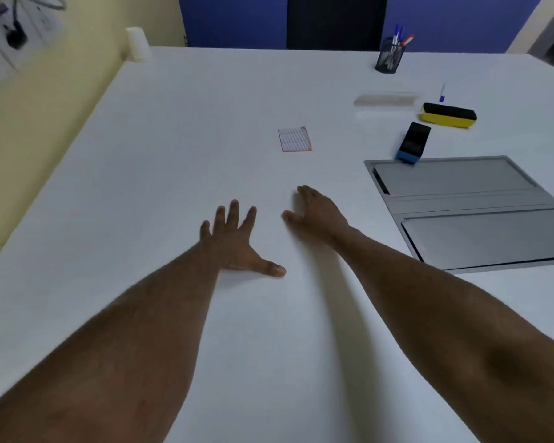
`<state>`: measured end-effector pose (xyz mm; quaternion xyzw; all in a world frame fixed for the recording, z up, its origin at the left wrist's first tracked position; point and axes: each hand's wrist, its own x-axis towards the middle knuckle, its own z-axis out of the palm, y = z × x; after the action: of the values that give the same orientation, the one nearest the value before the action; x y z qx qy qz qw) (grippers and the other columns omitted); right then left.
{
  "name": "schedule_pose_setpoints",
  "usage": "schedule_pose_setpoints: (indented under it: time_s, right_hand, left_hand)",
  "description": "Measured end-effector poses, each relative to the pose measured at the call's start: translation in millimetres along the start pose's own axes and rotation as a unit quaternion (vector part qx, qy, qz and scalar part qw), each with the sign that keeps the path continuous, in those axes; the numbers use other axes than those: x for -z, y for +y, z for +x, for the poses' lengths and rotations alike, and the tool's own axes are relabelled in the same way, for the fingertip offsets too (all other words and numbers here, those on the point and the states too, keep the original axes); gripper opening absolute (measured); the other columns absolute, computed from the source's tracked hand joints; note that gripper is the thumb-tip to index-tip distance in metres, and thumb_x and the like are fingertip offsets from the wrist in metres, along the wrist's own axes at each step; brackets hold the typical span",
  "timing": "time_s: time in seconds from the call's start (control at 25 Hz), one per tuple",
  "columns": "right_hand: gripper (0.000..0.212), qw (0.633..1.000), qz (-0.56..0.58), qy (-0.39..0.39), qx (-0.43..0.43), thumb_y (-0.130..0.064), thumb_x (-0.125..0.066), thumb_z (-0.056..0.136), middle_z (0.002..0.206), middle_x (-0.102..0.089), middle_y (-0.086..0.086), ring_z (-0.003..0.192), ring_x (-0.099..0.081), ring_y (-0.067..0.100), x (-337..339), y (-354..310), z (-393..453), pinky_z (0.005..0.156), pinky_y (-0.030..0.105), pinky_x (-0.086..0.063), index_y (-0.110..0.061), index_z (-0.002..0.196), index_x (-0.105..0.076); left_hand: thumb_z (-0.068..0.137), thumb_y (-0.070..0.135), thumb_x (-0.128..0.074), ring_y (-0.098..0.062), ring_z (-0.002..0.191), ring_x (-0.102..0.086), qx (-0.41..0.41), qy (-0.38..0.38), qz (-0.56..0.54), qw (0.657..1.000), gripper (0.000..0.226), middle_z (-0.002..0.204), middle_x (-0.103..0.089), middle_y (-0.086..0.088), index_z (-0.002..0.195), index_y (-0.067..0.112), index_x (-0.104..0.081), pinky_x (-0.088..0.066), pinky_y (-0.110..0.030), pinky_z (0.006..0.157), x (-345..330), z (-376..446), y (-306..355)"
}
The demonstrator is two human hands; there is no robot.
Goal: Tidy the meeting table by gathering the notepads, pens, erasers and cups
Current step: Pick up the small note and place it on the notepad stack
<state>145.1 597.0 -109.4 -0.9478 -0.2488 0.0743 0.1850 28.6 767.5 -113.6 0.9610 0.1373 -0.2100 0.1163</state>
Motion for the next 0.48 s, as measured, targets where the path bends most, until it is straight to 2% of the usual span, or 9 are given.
schedule_pose_setpoints:
  time_s: [0.12,0.2,0.28,0.36,0.48]
  right_hand:
    - [0.074,1.0,-0.003,0.011,0.013,-0.047,-0.052,0.093,0.16,-0.019,0.013,0.144,-0.026,0.03,-5.5,-3.9,58.0,0.115,0.038,-0.025,-0.008,0.149,-0.026]
    - [0.069,0.998,0.009,0.064,0.008,-0.046,-0.051,0.094,0.16,-0.018,0.014,0.146,-0.022,0.03,-10.6,-2.9,87.9,0.115,0.04,-0.024,-0.01,0.148,-0.029]
    - [0.066,0.991,0.012,0.132,-0.006,-0.047,-0.052,0.092,0.158,-0.022,0.016,0.145,-0.021,0.031,-11.2,3.3,111.6,0.114,0.043,-0.024,-0.014,0.146,-0.033]
    - [0.066,0.986,-0.002,0.163,-0.037,-0.054,-0.05,0.089,0.153,-0.03,0.018,0.142,-0.023,0.034,-10.5,7.0,129.8,0.112,0.046,-0.024,-0.021,0.144,-0.036]
    - [0.061,0.985,-0.028,0.138,-0.097,-0.064,-0.043,0.085,0.141,-0.043,0.017,0.133,-0.034,0.036,-2.0,14.2,149.5,0.108,0.047,-0.026,-0.033,0.138,-0.045]
  left_hand:
    - [0.012,0.107,-0.038,-0.028,0.146,0.025,-0.005,0.011,0.02,1.0,0.164,0.157,0.033,0.0,0.147,0.037,0.025,0.006,-0.057,0.115,22.3,34.0,-4.6]
    - [0.014,0.108,-0.036,-0.027,0.147,0.022,-0.01,0.028,0.024,0.999,0.164,0.159,0.029,-0.001,0.149,0.036,0.022,0.005,-0.056,0.116,29.6,50.9,-6.8]
    - [0.016,0.108,-0.034,-0.024,0.148,0.021,-0.023,0.042,0.024,0.999,0.163,0.16,0.026,0.0,0.15,0.033,0.019,0.006,-0.053,0.117,32.7,61.4,-4.5]
    - [0.018,0.108,-0.034,-0.02,0.148,0.022,-0.036,0.048,0.022,0.998,0.162,0.16,0.025,0.002,0.151,0.032,0.018,0.008,-0.05,0.117,35.4,68.9,-4.8]
    - [0.017,0.108,-0.032,-0.019,0.148,0.022,-0.042,0.056,0.022,0.997,0.162,0.16,0.024,0.003,0.151,0.032,0.017,0.008,-0.048,0.117,36.6,74.2,-3.6]
